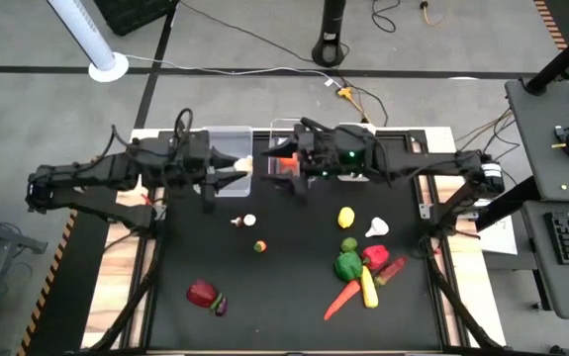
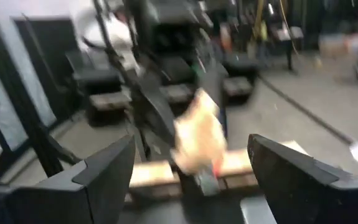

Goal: Sort produce into baskets
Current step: Put the big white garlic into the white bin, then put the orange tomato into the right transparent bin

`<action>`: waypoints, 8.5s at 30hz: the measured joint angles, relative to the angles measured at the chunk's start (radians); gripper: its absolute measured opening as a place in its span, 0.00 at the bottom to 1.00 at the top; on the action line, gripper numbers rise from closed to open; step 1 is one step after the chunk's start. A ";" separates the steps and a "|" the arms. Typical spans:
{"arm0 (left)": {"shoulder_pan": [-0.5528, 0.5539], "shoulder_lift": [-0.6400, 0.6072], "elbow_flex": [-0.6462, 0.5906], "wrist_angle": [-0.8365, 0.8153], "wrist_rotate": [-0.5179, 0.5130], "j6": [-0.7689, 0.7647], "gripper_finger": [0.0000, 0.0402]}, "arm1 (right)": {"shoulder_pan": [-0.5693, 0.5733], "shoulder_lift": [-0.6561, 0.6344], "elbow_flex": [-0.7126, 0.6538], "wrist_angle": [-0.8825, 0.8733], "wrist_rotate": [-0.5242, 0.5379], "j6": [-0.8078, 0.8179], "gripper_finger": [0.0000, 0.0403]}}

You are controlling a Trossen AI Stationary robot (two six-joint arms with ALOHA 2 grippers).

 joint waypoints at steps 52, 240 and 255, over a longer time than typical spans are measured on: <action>0.000 0.072 -0.014 0.029 -0.014 -0.127 0.65 | -0.056 0.004 0.000 -0.050 0.049 0.079 0.05; 0.447 0.882 0.455 -0.431 0.333 0.289 0.26 | -0.245 -0.445 -0.305 -1.099 0.069 0.750 0.47; 0.459 1.001 0.529 -0.499 0.260 0.287 0.34 | -0.069 -0.442 -0.259 -1.238 0.043 0.936 0.48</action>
